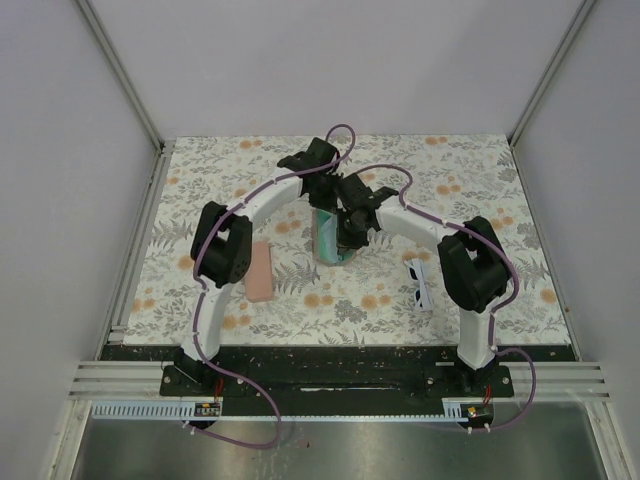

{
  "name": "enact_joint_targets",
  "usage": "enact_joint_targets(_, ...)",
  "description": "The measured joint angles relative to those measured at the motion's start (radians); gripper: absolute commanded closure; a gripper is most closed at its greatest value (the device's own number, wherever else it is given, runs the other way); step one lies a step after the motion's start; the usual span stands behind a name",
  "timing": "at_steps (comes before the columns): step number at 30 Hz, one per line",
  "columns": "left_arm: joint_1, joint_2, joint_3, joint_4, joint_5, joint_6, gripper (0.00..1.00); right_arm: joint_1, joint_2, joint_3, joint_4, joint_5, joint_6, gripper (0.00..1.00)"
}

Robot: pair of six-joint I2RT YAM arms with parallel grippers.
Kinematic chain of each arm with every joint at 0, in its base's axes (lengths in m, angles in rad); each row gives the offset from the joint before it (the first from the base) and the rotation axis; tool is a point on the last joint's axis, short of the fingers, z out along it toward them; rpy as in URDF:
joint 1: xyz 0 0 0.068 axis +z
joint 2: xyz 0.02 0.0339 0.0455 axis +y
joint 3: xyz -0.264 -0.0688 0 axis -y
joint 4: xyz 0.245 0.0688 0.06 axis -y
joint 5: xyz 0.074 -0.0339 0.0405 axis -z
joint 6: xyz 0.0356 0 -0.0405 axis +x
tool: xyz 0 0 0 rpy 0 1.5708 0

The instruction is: Organize the sunglasses

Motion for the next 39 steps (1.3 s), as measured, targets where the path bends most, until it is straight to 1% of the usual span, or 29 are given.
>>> enact_joint_targets(13, -0.042, 0.064, 0.065, 0.022, -0.004, 0.000, 1.00, -0.028, -0.023, -0.065, -0.004, 0.042, -0.008, 1.00)
enact_joint_targets(31, -0.068, 0.124, 0.076, 0.076, -0.023, -0.012, 1.00, -0.092, -0.040, -0.105, -0.004, 0.065, -0.047, 1.00)
enact_joint_targets(35, -0.076, 0.131, 0.086, 0.082, -0.023, -0.012, 1.00, -0.105, -0.040, -0.114, -0.004, 0.087, -0.061, 0.99)
enact_joint_targets(39, -0.084, 0.145, 0.105, 0.089, -0.023, -0.012, 1.00, -0.109, -0.040, -0.135, 0.009, 0.096, -0.069, 0.94)
